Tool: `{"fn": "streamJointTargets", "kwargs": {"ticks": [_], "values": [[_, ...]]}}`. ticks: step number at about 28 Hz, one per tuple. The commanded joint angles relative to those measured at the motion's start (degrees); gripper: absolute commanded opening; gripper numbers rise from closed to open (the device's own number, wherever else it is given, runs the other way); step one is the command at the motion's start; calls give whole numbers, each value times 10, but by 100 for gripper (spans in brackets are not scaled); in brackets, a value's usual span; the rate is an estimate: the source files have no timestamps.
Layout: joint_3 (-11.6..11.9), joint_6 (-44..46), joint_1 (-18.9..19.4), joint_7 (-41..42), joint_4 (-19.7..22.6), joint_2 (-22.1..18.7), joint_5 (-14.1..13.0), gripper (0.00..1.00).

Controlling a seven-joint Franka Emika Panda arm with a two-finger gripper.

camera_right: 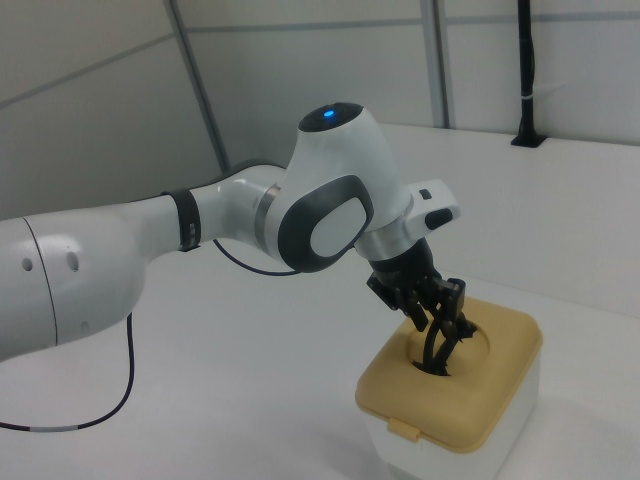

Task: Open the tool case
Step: 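Lower the gripper onto the black handle of the tan lid, then close the gripper on the black lid handle, then lift the tan lid off the white case by its handle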

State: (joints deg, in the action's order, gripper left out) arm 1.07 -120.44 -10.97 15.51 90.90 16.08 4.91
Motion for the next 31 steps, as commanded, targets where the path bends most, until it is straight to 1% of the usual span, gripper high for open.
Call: {"fn": "streamJointTargets", "kwargs": {"ticks": [1, 13, 15, 19, 25, 31], "values": [[1, -6, -4, 13, -7, 3, 3, 0], [2, -6, -7, 14, -9, 2, 1, 0], [2, -6, -19, 14, -10, 2, 0, 0], [0, -4, -30, 13, -38, 3, -9, 0], [0, -1, -29, 18, -41, 1, -11, 0], [-5, 0, -23, 17, -43, -3, -10, 0]]}}
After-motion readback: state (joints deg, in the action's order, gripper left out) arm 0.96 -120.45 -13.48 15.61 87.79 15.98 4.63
